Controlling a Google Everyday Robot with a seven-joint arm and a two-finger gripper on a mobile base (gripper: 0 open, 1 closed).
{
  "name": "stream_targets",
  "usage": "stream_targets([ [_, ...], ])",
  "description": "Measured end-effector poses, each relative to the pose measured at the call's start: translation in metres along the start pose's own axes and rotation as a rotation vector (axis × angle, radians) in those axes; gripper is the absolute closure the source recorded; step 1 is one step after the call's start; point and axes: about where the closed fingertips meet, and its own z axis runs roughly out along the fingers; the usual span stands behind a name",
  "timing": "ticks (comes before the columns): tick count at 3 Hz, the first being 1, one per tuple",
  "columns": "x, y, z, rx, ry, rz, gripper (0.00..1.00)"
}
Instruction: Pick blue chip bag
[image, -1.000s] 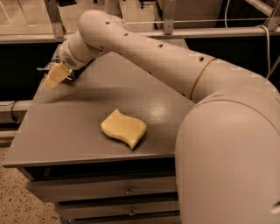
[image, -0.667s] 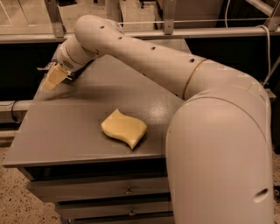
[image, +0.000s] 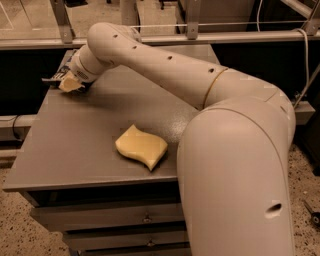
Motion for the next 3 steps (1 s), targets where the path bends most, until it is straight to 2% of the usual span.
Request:
stream_targets([
  [1, -0.002, -0.012, -0.010, 0.029, 0.000, -0.014, 0.73],
  [2, -0.035, -0.031, -0.060, 0.100, -0.059, -0.073, 1.00],
  [3, -0.061, -0.036, -0.096, 0.140, -0.113, -0.118, 1.00],
])
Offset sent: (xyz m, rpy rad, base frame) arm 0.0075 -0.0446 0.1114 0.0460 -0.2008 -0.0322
